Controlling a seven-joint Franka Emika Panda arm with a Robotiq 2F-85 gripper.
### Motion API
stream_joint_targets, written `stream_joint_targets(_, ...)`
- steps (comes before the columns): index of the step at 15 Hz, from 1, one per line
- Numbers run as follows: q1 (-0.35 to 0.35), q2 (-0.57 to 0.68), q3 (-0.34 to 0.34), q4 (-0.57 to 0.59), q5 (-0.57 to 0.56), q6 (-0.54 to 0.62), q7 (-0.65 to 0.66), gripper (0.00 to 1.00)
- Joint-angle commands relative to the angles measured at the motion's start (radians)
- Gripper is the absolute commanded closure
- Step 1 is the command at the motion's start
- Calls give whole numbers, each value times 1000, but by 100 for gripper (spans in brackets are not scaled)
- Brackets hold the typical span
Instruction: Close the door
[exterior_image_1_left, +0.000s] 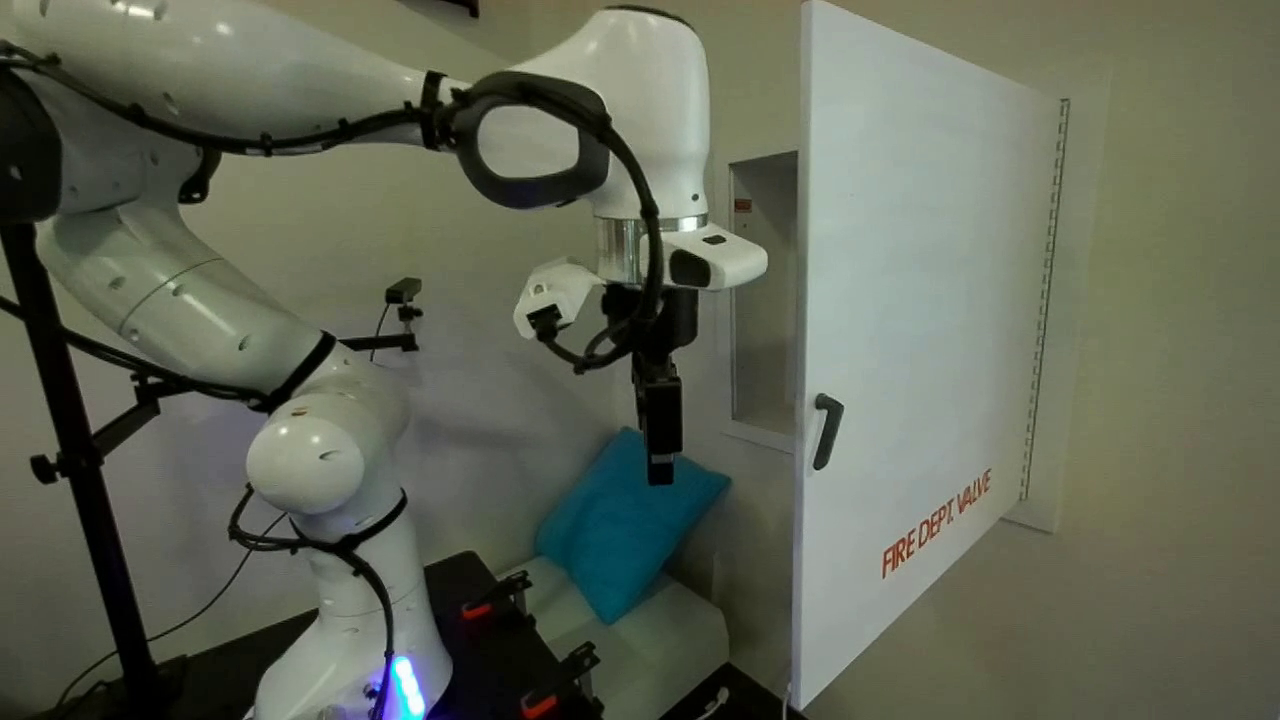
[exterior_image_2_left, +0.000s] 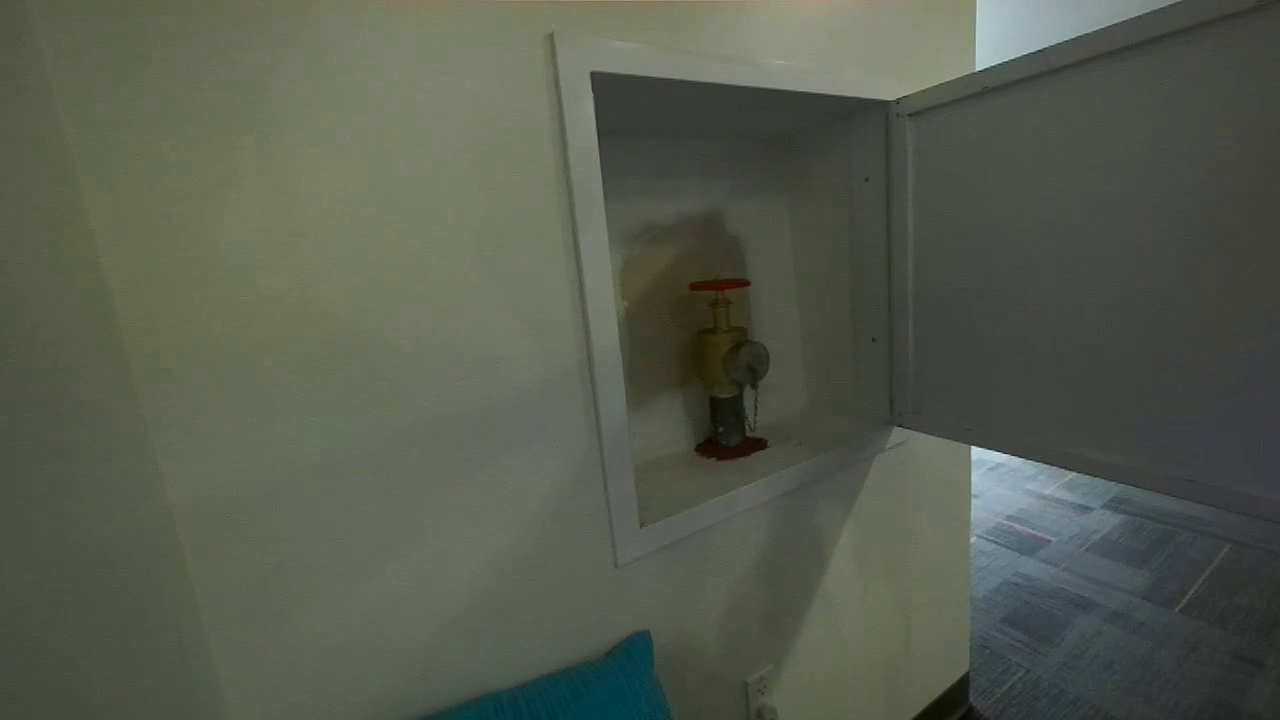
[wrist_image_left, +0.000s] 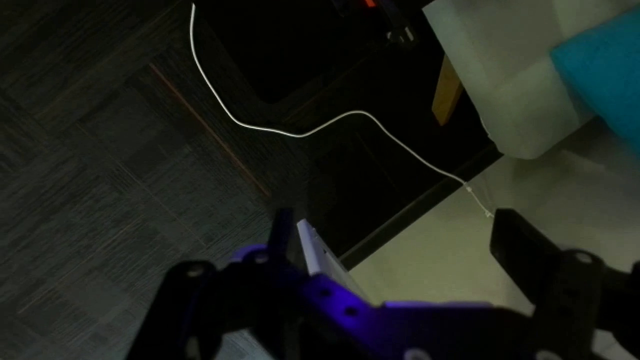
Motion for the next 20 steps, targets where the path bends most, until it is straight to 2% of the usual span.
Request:
stream_joint_targets(1,-26,95,-68,102,32,1,12,0)
stream_joint_targets(5,4,206,-178,215,125,15,-1,0)
stream_joint_targets(12,123,432,-357,424,427,-31,-104,0)
stream_joint_targets(13,132,456,-367,446,454,-35,-107,0)
stream_joint_targets(14,93,381,-327,370,404,6,-83,0)
stream_joint_targets(20,124,468,-349,436,484,-12,-104,0)
